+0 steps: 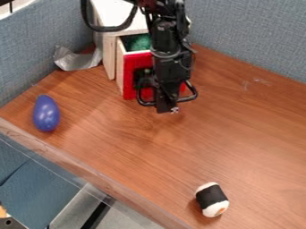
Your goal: Open the drawer
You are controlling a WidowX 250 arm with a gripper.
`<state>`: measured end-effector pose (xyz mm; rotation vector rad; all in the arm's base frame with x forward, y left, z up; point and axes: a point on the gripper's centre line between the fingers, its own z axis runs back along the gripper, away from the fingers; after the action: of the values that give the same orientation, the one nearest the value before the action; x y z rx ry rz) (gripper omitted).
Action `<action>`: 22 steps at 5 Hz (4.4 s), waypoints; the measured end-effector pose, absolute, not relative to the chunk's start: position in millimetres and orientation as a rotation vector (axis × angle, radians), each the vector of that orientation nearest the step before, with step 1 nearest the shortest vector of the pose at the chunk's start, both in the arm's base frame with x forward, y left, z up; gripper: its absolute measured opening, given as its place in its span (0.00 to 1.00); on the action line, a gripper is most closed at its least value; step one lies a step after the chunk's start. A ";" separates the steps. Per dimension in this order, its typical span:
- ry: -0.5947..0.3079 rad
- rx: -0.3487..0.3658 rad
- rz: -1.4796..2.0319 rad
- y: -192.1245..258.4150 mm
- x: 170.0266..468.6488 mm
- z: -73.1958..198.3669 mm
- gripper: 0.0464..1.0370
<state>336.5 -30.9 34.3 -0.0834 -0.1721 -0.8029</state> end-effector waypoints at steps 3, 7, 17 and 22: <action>-0.183 -0.150 -0.798 -48.4 329.8 41.4 0.08; -0.212 -0.219 -0.746 -62.3 331.1 44.9 0.08; -0.178 -0.259 -0.836 -85.2 303.9 44.6 0.35; -0.324 -0.223 -0.784 -70.1 299.8 115.5 0.96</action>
<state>299.8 -70.1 115.5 -0.2231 -0.3241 -0.7839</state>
